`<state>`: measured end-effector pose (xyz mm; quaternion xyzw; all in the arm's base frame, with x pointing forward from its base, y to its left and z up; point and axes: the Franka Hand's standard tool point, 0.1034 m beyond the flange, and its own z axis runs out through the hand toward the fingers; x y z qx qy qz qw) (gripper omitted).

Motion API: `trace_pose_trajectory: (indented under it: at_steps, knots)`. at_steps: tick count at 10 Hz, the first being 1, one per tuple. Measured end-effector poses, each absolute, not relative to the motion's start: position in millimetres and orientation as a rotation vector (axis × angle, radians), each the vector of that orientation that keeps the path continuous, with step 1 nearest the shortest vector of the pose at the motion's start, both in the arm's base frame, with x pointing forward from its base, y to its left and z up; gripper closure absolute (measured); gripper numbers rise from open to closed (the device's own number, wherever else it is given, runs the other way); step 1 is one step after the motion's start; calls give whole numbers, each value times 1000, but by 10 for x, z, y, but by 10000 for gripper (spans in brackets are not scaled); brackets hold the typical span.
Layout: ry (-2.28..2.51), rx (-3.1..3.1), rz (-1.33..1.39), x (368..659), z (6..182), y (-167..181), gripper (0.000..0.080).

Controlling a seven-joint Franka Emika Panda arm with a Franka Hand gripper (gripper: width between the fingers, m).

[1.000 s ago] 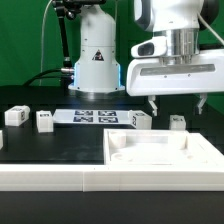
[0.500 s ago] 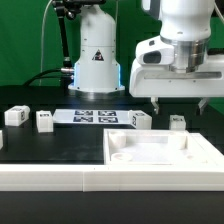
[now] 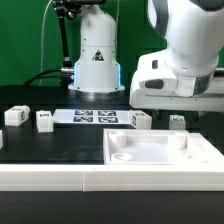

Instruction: Assemble one leg

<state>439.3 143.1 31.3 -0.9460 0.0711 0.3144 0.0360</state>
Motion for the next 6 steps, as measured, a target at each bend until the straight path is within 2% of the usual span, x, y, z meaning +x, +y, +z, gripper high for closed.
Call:
trace_pose_trajectory:
  at_steps: [3,6]
  knots:
    - [201,-2838,1175,4326,239,1454,151]
    - [202,-2840,1176,4274,150,1465,151]
